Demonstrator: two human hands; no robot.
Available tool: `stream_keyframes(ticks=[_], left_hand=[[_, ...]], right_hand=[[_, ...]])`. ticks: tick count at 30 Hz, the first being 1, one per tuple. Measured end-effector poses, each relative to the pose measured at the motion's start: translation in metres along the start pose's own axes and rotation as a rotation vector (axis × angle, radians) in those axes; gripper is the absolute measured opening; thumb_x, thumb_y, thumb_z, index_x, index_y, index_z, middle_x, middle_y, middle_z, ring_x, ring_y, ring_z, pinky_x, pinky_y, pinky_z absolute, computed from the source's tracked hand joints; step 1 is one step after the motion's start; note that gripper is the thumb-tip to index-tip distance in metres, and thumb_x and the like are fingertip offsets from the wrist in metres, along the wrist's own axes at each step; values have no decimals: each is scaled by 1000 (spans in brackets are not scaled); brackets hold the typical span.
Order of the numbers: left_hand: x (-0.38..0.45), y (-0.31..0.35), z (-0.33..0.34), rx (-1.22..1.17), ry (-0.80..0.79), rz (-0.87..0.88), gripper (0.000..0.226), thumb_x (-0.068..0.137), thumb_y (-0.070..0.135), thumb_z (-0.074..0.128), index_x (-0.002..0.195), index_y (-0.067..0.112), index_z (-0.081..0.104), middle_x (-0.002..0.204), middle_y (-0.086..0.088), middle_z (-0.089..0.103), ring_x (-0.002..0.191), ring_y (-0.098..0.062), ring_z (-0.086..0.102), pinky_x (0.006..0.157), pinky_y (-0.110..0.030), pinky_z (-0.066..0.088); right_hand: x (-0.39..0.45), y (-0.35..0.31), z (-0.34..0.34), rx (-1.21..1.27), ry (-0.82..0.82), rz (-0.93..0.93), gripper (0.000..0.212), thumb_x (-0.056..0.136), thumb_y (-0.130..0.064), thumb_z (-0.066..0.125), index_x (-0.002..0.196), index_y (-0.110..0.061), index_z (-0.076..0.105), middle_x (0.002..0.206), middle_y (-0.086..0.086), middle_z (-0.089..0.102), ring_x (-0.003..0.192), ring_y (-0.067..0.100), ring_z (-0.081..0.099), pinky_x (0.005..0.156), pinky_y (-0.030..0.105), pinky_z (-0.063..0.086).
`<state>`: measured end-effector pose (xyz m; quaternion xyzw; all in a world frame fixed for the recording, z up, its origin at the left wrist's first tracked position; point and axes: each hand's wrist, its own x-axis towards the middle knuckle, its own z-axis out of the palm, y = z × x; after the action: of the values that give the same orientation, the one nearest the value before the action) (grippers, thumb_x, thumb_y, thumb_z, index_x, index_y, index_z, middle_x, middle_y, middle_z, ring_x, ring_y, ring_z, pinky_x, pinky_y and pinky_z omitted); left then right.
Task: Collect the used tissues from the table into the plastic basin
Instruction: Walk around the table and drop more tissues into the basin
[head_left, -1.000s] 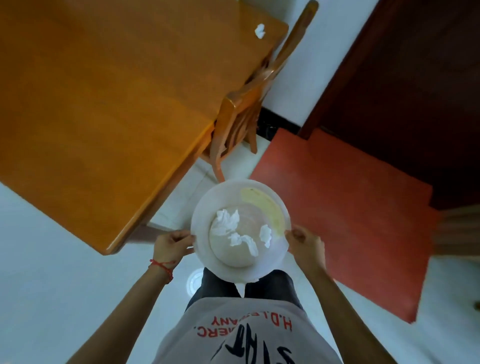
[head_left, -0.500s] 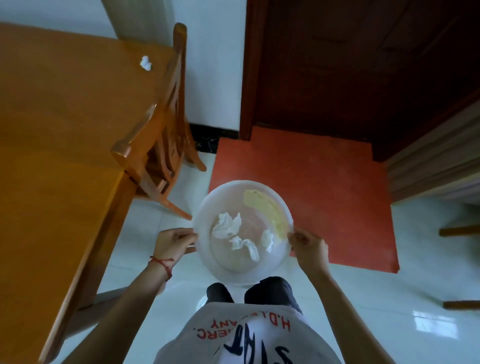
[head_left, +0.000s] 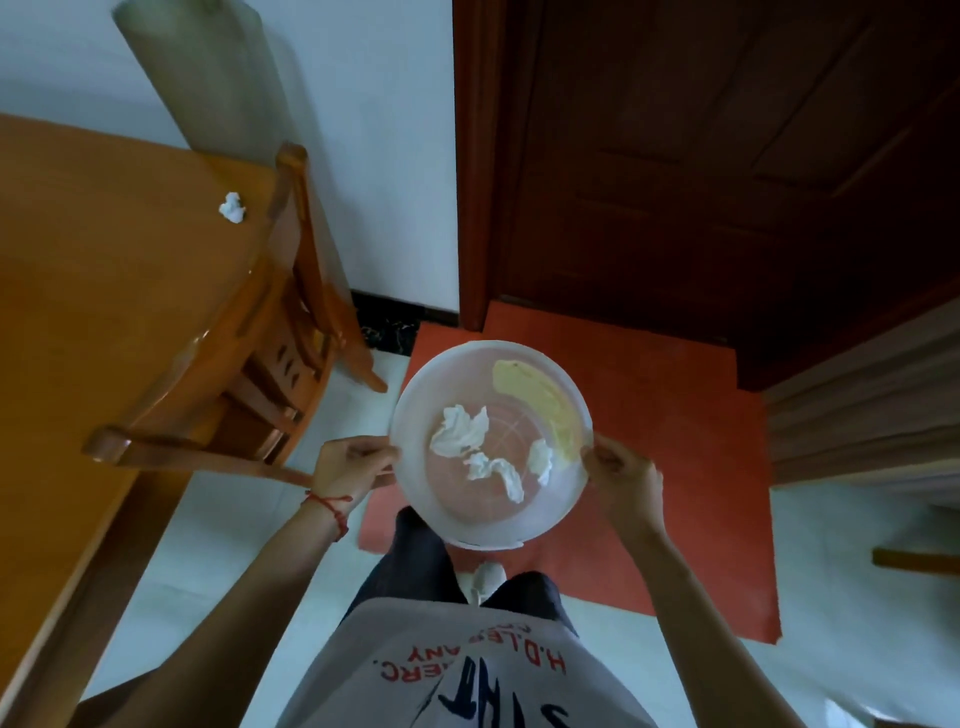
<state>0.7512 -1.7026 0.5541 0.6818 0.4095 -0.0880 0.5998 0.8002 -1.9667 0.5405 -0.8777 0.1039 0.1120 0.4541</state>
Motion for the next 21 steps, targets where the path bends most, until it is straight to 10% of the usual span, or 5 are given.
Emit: stream_keyframes(ticks=[5,8,21], left_hand=[[43,35,11,-26,27,-40,18,81,5,63,98,0,64,79,-9,62,64,-14,57,45,-21,51],[76,55,12,-69,47,-51,16,82,4,62,97,0,63,76,-6,61,63,-15,55,35,-19,48],[178,146,12,-191,169,-81,16,83,-2,58,96,-6,65,48,8,67,55,-12,65,41,-7,48]], right_hand=[[68,-23,7,-1,-68,-38,23,84,-12,59,103,-20,70,62,-30,65,64,-11,61,55,3,43],[110,-42,17,-8,-91,-65,24,85,-11,59,106,-16,69,80,-14,68,64,-23,56,58,-5,40],[281,-138,53,-126,-265,-181,27,86,-17,60,112,-14,65,98,6,72,86,16,64,83,28,47]])
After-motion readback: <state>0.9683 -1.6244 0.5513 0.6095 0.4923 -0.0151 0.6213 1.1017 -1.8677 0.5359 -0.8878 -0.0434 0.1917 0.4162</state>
